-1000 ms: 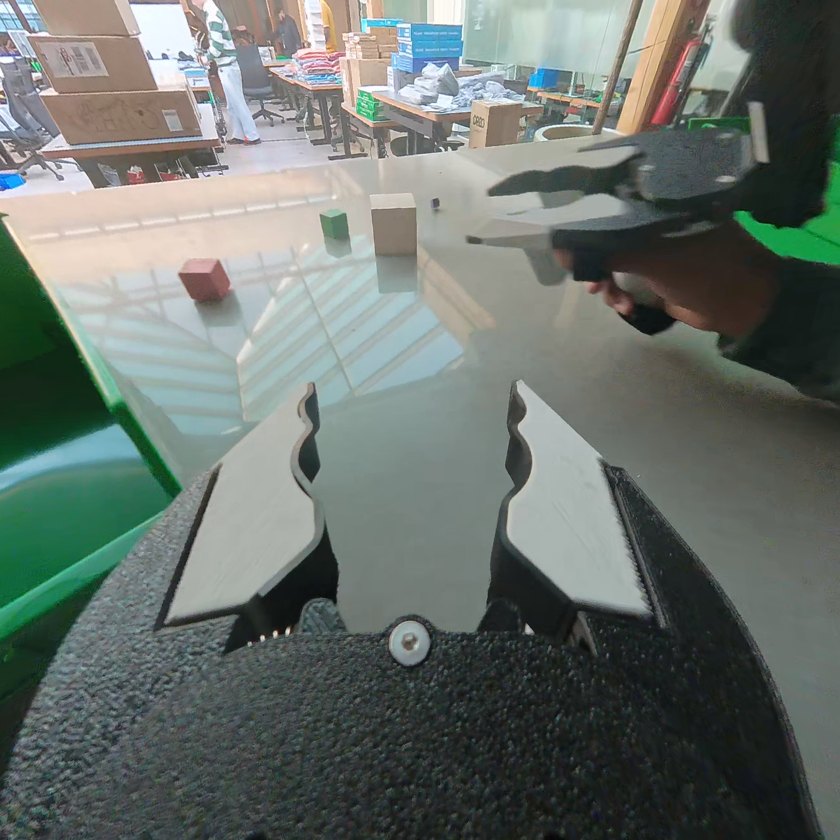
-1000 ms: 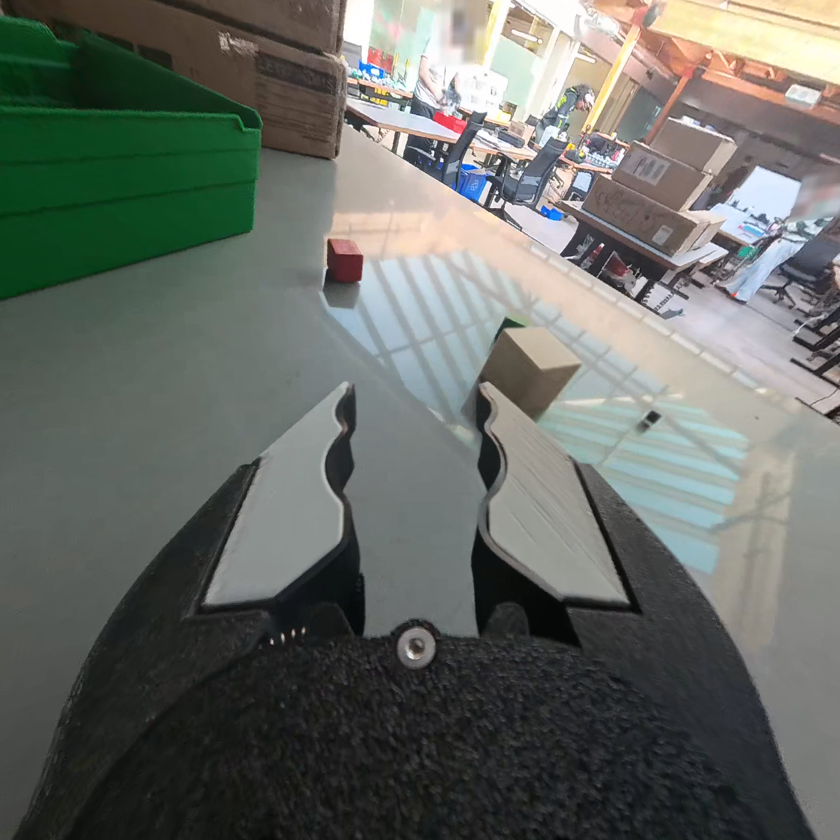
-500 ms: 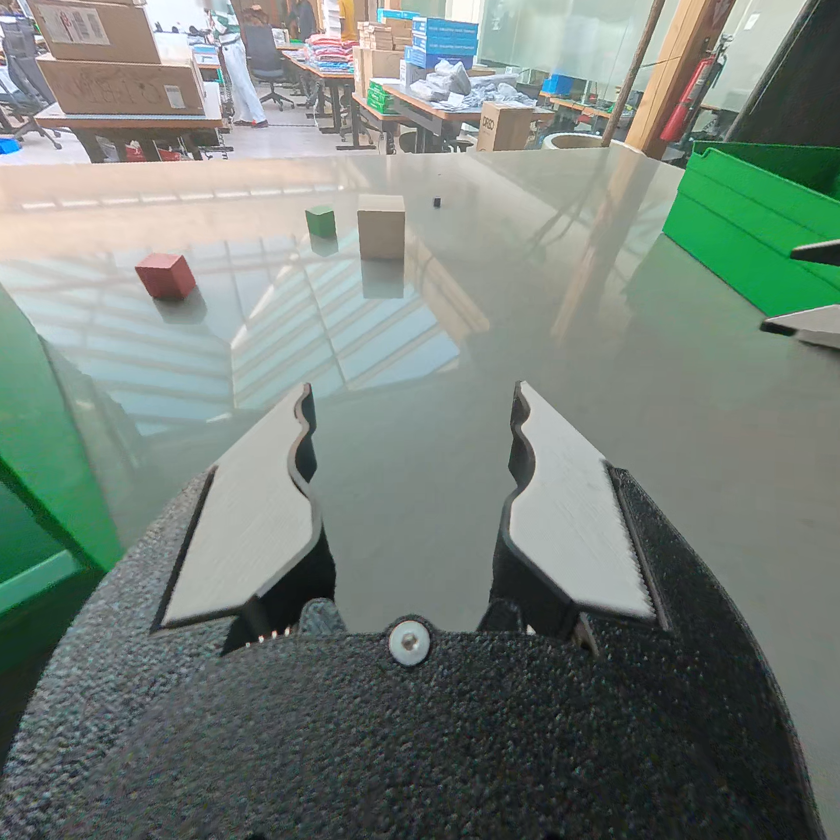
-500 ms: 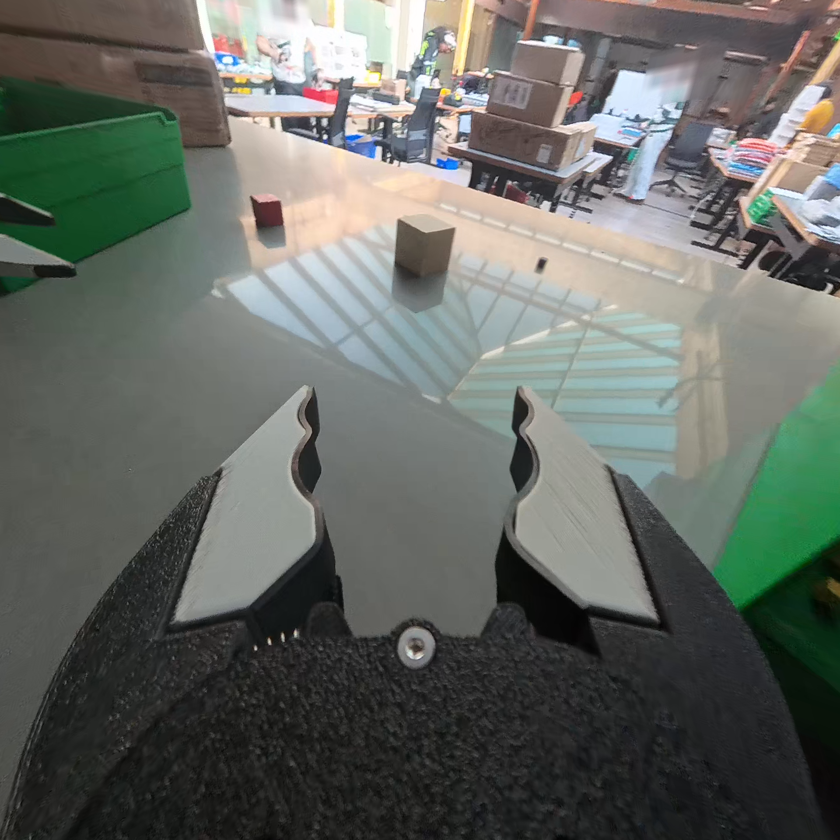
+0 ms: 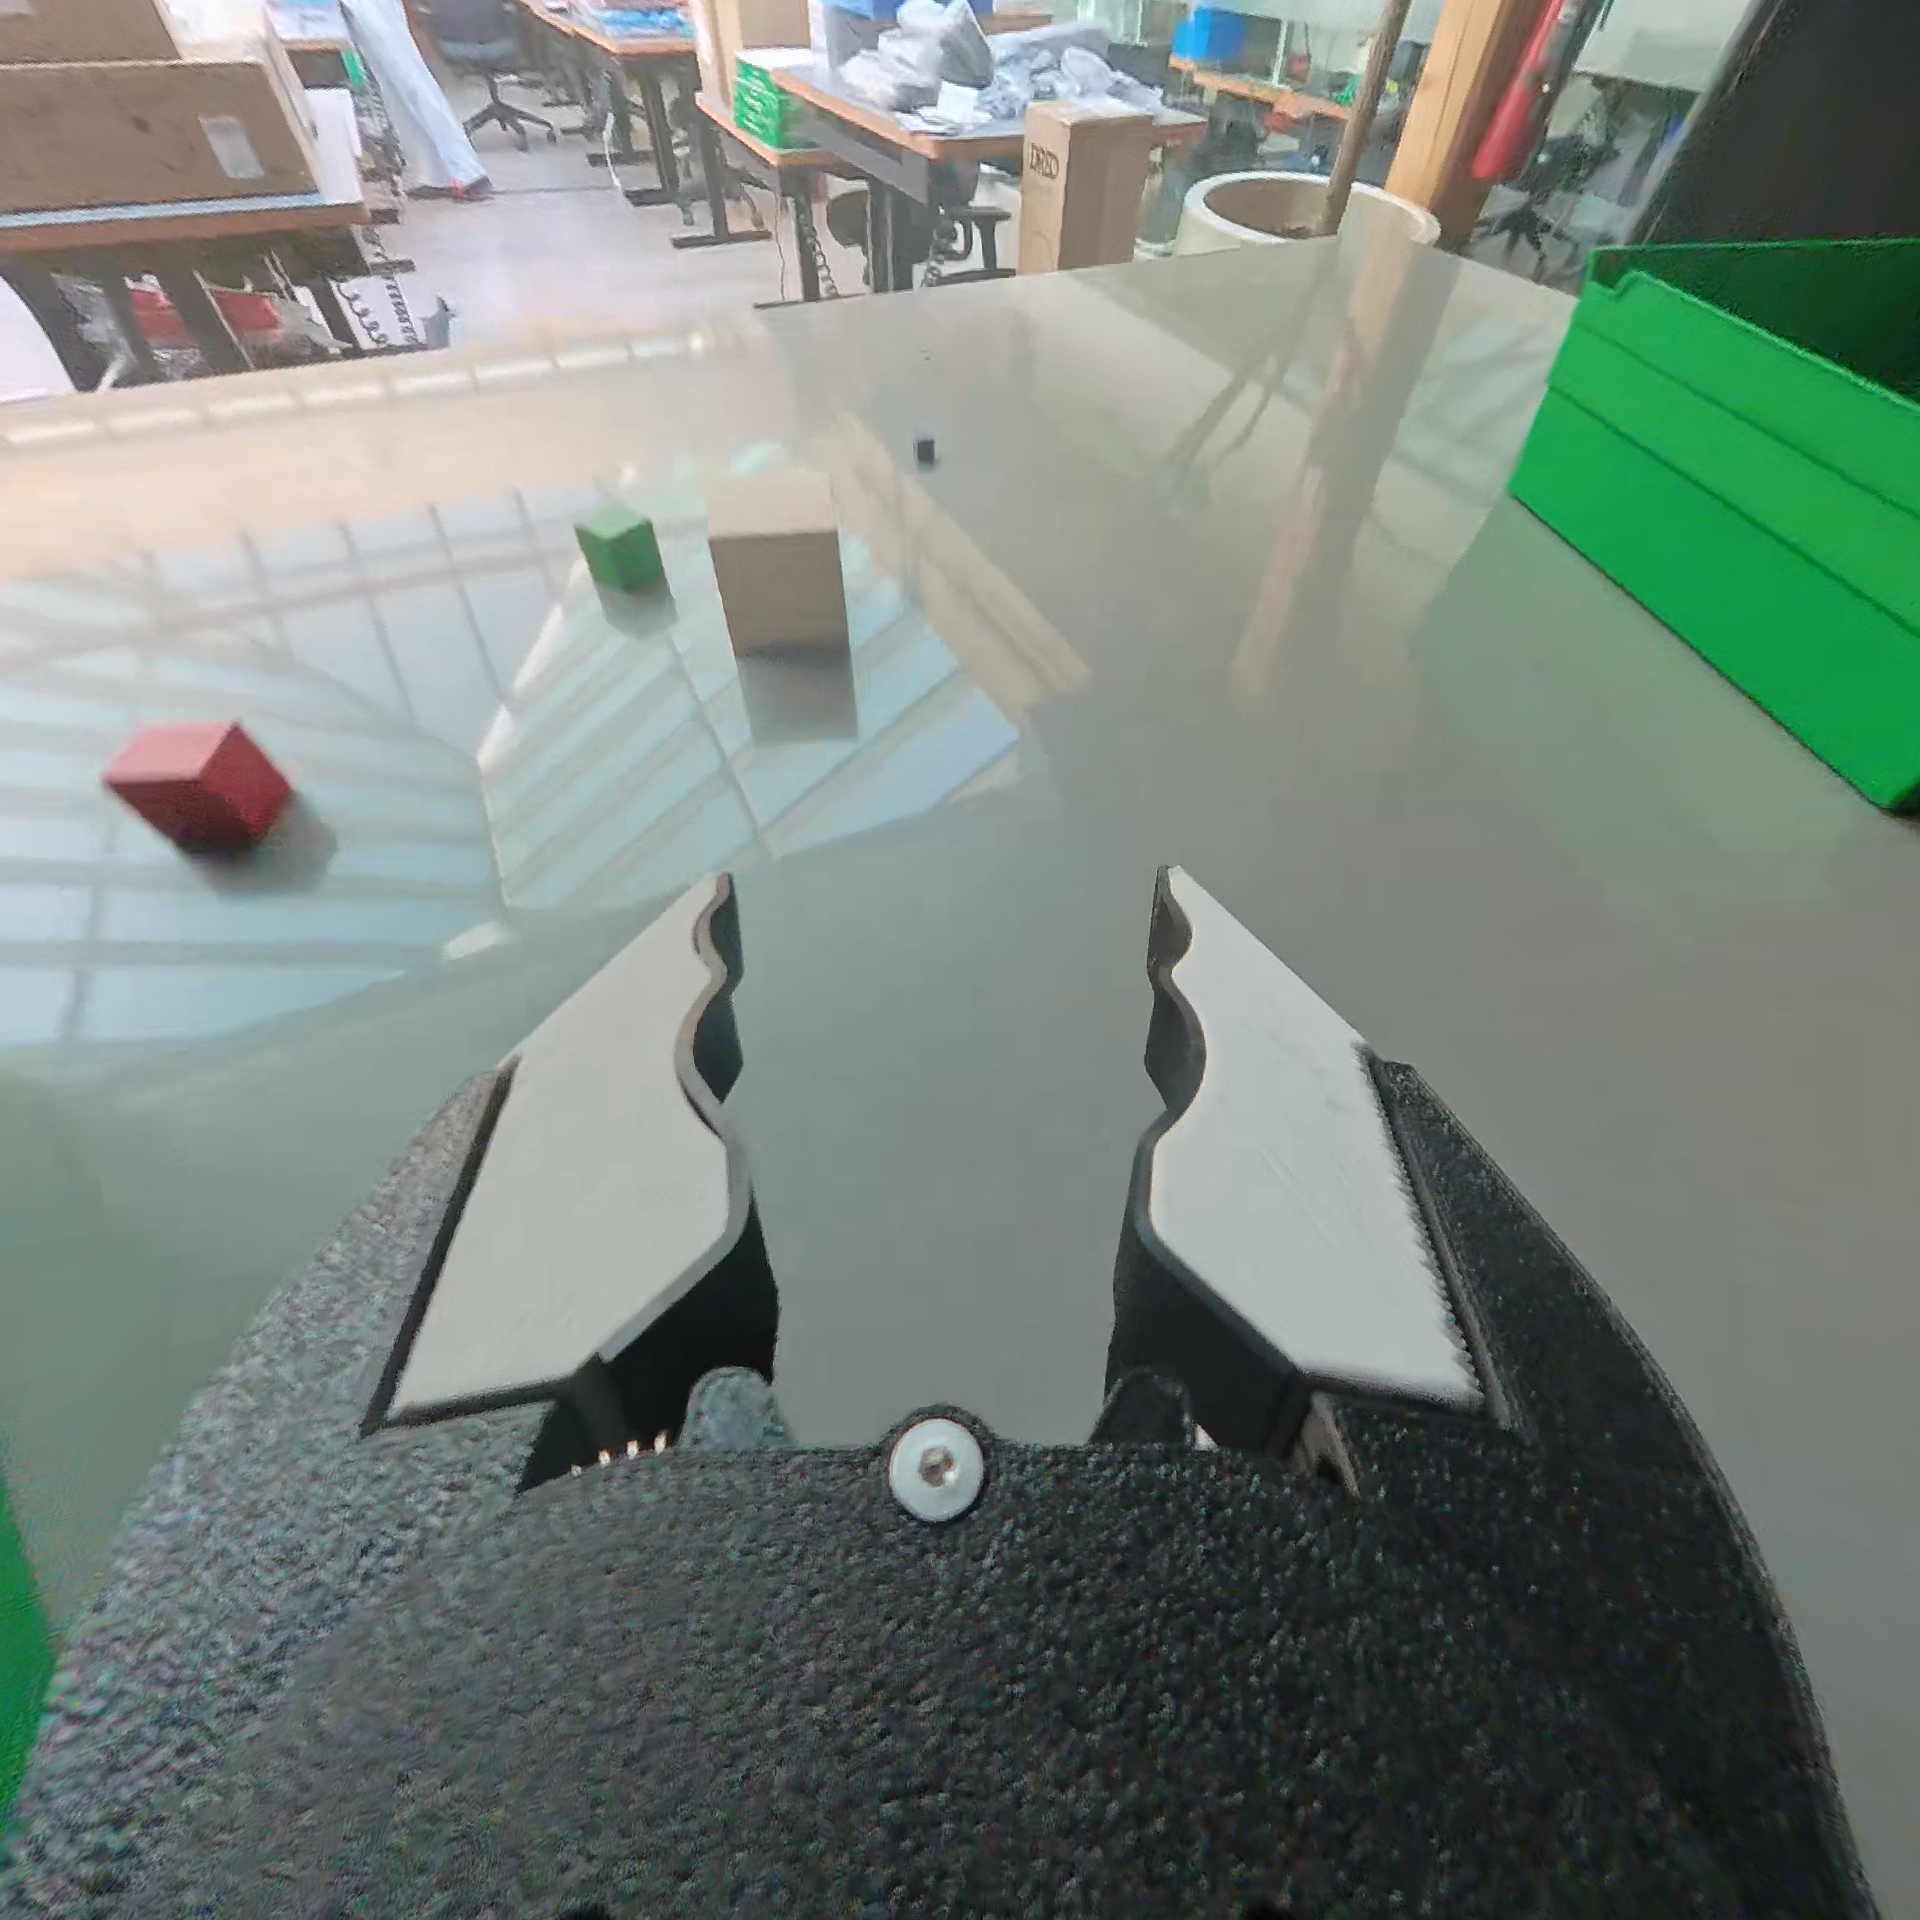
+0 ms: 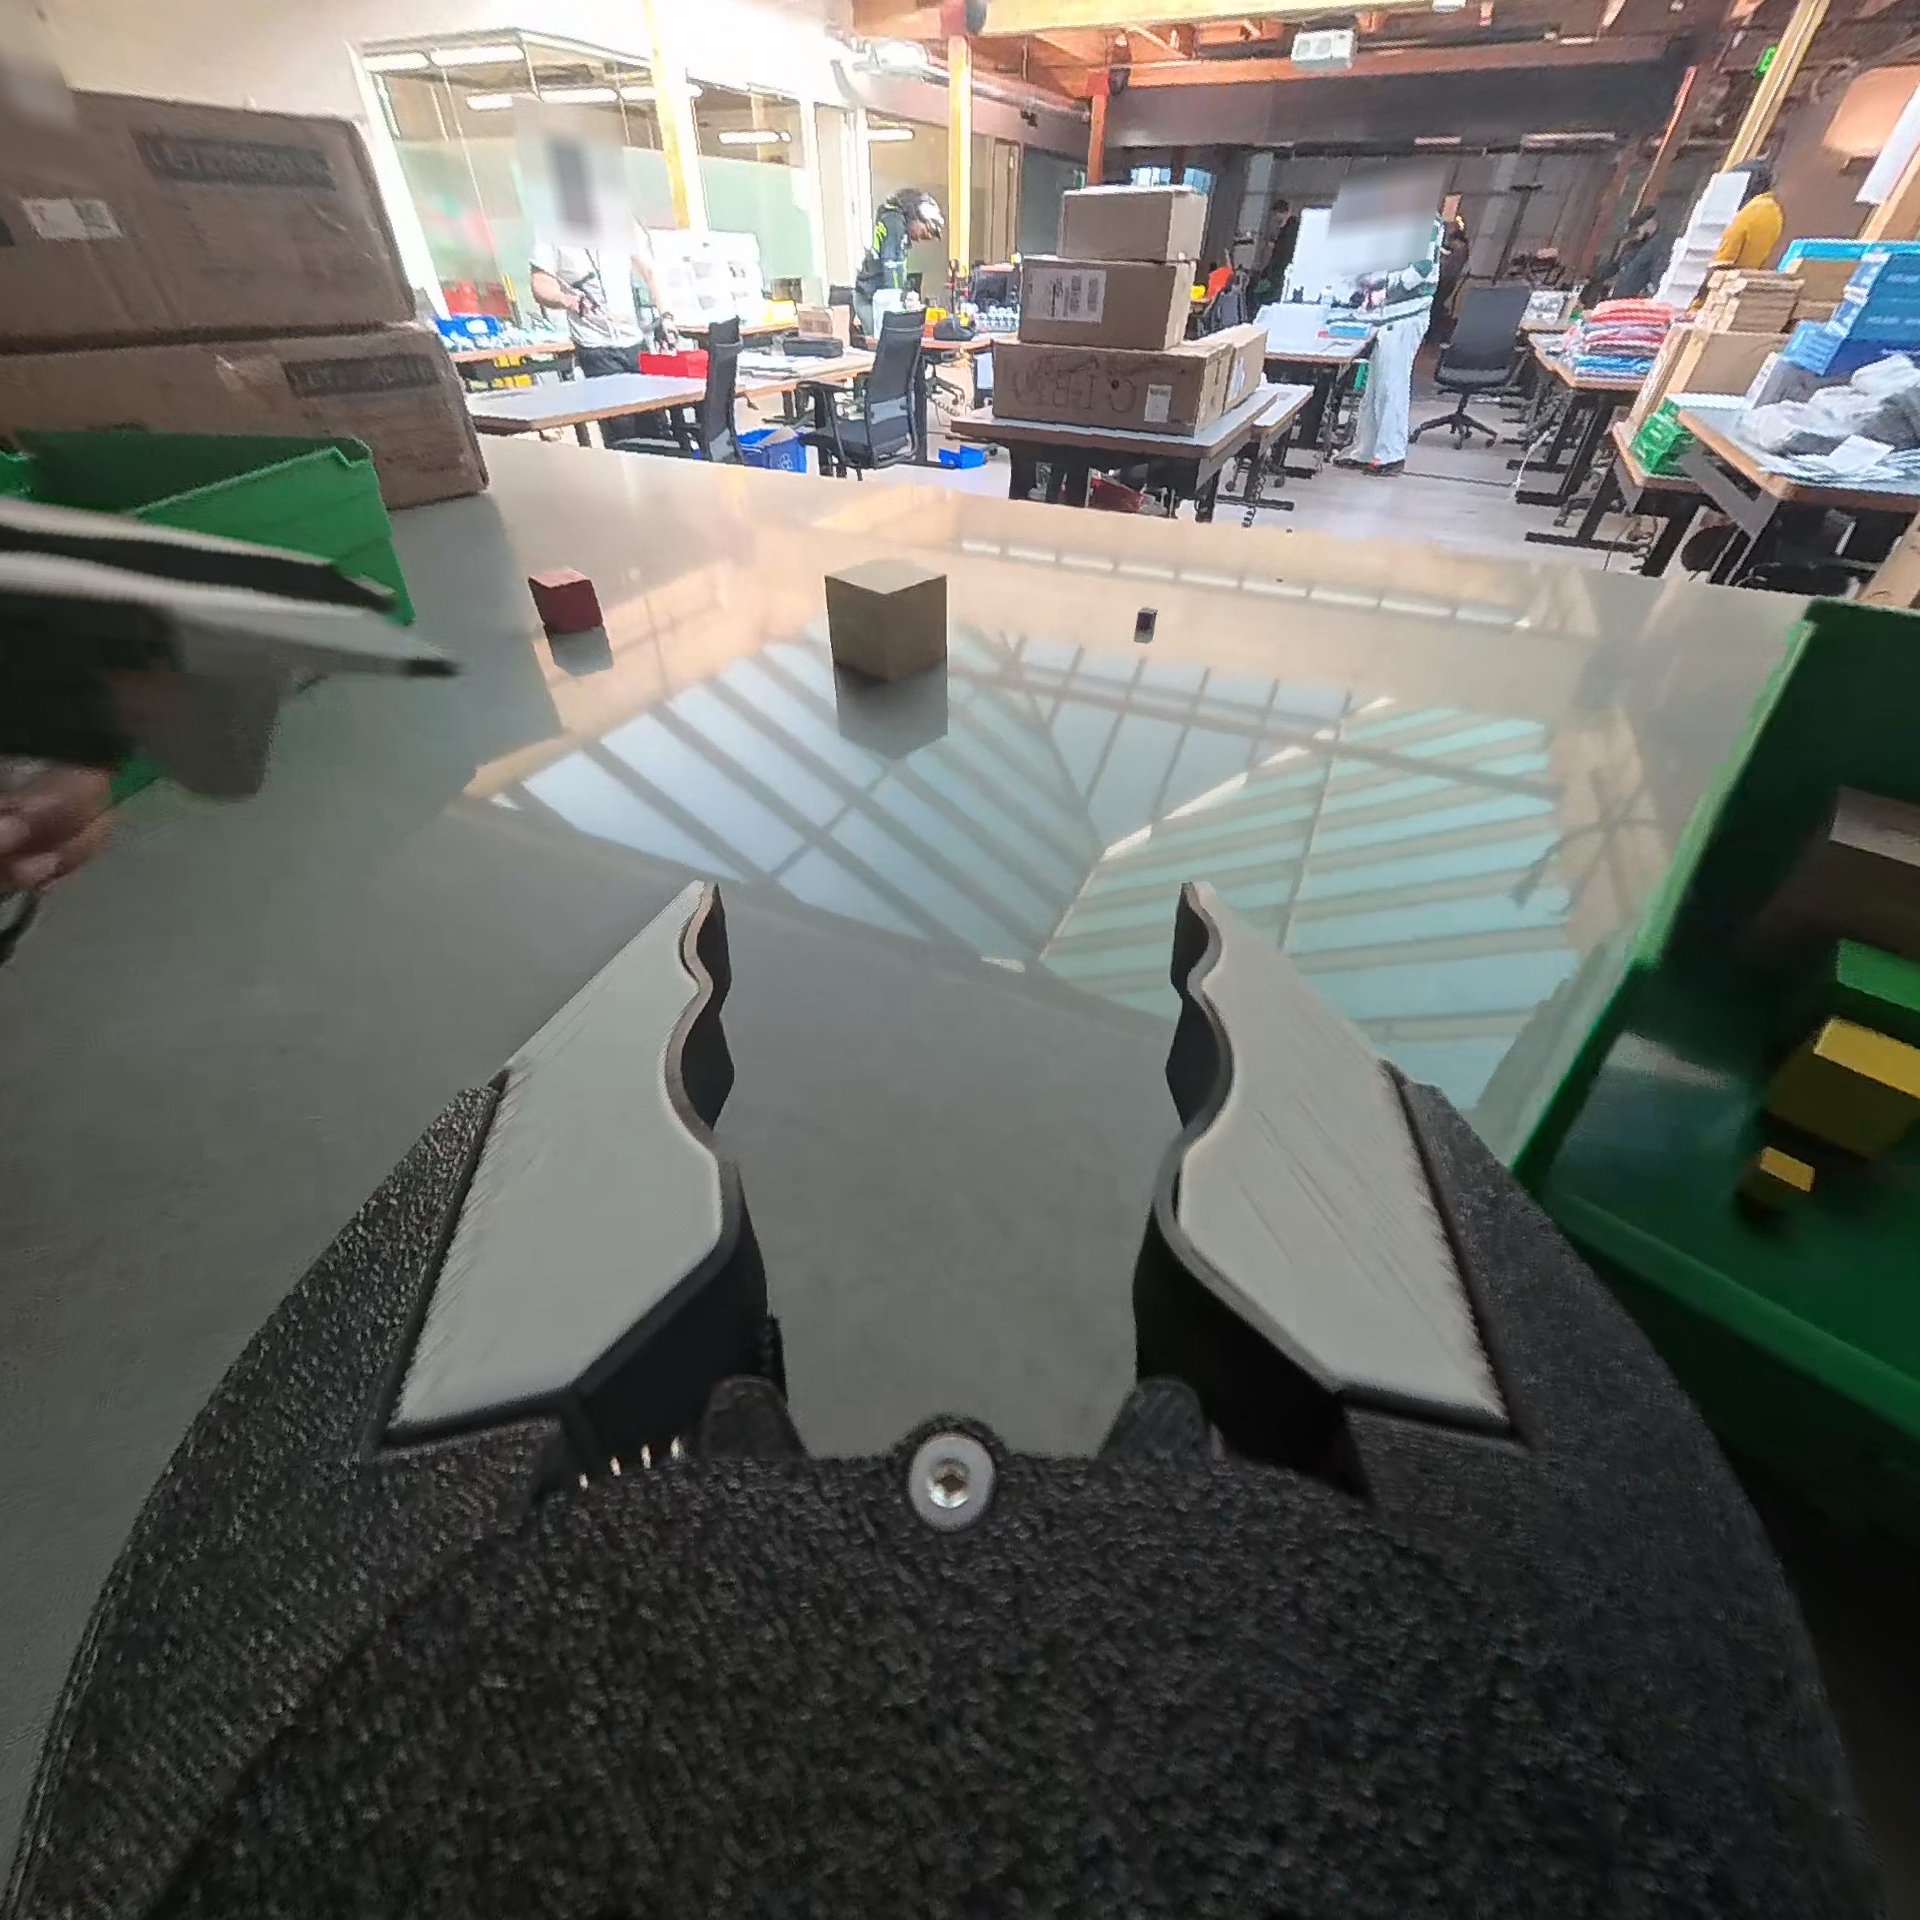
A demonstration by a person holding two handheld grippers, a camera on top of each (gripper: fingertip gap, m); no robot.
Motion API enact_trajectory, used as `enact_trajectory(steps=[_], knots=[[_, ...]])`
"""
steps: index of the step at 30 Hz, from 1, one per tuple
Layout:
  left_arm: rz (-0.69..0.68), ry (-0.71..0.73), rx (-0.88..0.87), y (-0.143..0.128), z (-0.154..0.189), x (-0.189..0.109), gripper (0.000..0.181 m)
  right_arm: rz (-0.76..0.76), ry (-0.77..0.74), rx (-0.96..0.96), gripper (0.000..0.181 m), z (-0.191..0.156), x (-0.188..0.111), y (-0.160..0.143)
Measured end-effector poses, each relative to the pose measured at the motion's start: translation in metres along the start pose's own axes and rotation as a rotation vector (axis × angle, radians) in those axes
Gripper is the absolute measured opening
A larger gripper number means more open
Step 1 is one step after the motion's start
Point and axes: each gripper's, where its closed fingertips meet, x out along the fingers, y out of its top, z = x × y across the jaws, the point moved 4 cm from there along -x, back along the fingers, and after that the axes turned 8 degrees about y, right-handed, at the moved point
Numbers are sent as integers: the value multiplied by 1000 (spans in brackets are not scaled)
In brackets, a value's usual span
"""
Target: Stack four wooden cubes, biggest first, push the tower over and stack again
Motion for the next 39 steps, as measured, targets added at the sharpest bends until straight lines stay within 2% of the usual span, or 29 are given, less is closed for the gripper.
enact_trajectory(steps=[5,8,11,13,15,19,22,23,27,30,34,36,39], knots=[[-39,27,49,54,-16,83,85,0,21,-5,84,10,-20,-3],[-140,23,48,70,-25,144,90,-7,40,21,83,19,-33,-10],[-303,35,73,71,-32,203,95,-12,55,50,83,27,-43,-16],[-423,15,58,67,-30,232,96,-17,53,56,82,32,-49,-19],[-534,5,47,64,-27,253,98,-19,52,62,82,37,-55,-21],[-723,79,160,56,-32,274,94,-17,61,72,80,44,-62,-22],[-803,88,240,44,-34,278,65,-14,75,76,80,45,-64,-23],[-797,82,271,43,-33,278,63,-11,79,78,80,45,-64,-23],[-785,-93,328,39,-4,256,62,-2,94,79,78,44,-66,-22],[-745,-295,475,33,32,226,62,-2,113,81,78,41,-64,-22],[-627,-622,760,18,76,176,63,-8,142,71,77,34,-59,-22],[-572,-648,803,16,83,163,69,-12,151,64,78,30,-57,-22],[-422,-633,645,32,93,139,72,-11,154,52,78,26,-57,-20]])
